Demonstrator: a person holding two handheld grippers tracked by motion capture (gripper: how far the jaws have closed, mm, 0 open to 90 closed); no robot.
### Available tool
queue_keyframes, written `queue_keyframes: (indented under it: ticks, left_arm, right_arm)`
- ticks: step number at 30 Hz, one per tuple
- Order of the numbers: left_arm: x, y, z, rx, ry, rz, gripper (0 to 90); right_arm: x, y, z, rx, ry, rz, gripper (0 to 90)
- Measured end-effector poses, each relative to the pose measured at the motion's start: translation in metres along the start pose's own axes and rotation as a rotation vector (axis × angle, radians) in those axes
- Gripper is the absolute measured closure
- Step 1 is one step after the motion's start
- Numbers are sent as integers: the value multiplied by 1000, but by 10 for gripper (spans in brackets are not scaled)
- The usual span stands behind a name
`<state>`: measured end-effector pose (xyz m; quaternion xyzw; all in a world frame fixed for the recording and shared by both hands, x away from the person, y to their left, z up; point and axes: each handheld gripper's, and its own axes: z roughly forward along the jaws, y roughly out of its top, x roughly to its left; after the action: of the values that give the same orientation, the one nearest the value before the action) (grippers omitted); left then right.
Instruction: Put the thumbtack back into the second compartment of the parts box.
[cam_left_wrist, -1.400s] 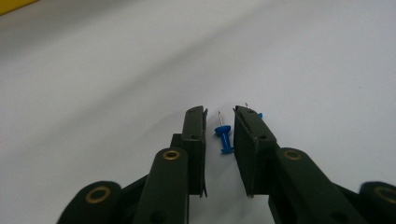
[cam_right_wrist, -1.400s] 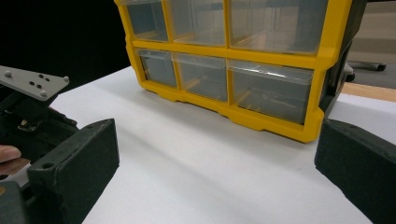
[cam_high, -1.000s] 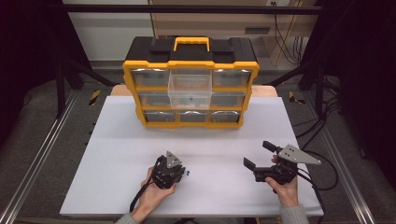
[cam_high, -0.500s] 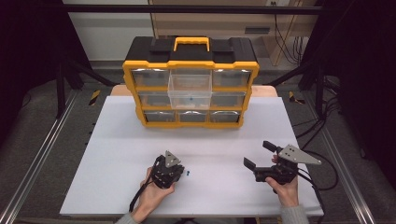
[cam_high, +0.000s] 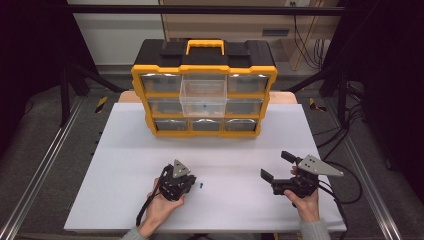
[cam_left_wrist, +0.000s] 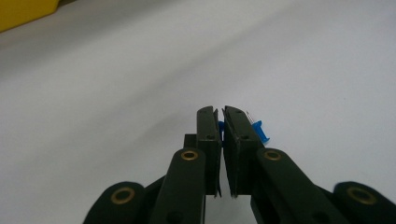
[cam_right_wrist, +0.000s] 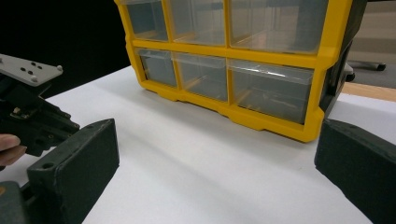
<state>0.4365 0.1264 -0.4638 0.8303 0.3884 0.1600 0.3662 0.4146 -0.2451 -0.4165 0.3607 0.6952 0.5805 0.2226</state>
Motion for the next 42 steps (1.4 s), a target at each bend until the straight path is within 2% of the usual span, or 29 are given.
queue_keyframes:
  ticks: [12, 15, 16, 25, 27, 34, 39, 40, 42]
  left_arm:
    - [11, 8, -17, -38, -24, -25, 847]
    - [13, 9, -19, -46, -29, -28, 847]
    - [13, 9, -20, -51, -29, -32, 847]
    - [17, 17, -33, -76, -45, -24, 848]
    - [18, 20, -36, -83, -48, -23, 847]
    - [20, 26, -45, -104, -51, -19, 847]
    - [21, 32, -52, -120, -51, -10, 847]
    - [21, 33, -54, -122, -53, -11, 847]
    - [22, 35, -57, -128, -52, -9, 847]
  right_arm:
    - [1, 0, 1, -3, 2, 10, 5]
    - [0, 0, 1, -5, 2, -4, 5]
    - [1, 0, 1, -2, 0, 10, 5]
    - [0, -1, 1, 2, -1, -4, 5]
    - [1, -1, 2, 8, -8, 12, 5]
    - [1, -1, 2, 10, -8, 9, 5]
    - [0, -1, 2, 5, -4, -10, 5]
    - [1, -1, 2, 11, -9, 10, 5]
    - [1, -1, 2, 16, -8, 8, 5]
